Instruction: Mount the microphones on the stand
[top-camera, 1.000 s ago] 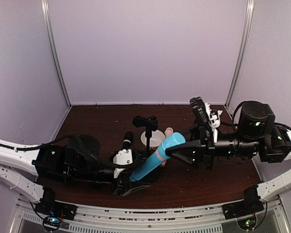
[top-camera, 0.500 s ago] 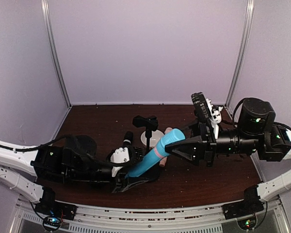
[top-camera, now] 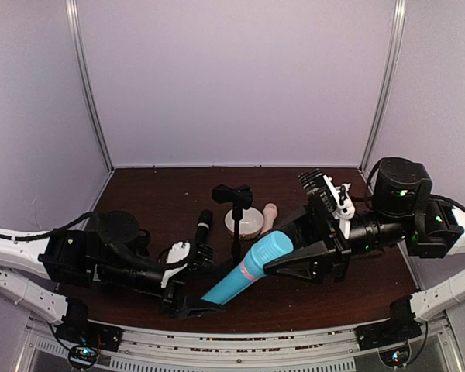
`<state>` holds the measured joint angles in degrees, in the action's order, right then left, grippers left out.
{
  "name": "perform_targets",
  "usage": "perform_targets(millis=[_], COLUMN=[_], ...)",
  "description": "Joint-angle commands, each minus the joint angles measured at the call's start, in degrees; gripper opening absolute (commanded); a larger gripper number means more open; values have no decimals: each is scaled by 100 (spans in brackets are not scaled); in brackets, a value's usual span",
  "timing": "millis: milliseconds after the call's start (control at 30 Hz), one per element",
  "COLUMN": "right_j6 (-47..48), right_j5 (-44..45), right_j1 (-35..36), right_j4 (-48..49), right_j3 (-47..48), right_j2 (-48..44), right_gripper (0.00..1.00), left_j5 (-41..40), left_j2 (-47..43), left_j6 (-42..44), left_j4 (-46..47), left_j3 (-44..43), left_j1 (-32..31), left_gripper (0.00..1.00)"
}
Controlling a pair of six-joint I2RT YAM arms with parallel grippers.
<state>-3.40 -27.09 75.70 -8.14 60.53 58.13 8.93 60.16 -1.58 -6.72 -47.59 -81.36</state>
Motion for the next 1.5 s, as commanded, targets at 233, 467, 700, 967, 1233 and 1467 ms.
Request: perform_targets(millis=[233,467,700,967,1233,1467], right_j6=[329,505,680,-90,-852,-905], right_j5=[-560,-508,-162,1054,1325,1389], right_j1=[-31,-29,-46,-112,-114,-131], right_j4=[51,-57,-224,-106,-434,-519], right_j3=[349,304,248,73,494,620], right_j2=[234,304,242,83,664,772], right_gripper=[29,32,71,87,84,52], left_j5=[1077,1391,1437,328,-435,-967], left_j2=[204,434,438,176,305,287], left_j6=[-23,-5,32,44,138,65], left_j4=[83,184,286,225,-31,6], left_j3=[-47,-114,-101,-7,-192,-158], left_j1=[152,239,302,358,358,358], left_gripper=[31,9,0,0,0,0])
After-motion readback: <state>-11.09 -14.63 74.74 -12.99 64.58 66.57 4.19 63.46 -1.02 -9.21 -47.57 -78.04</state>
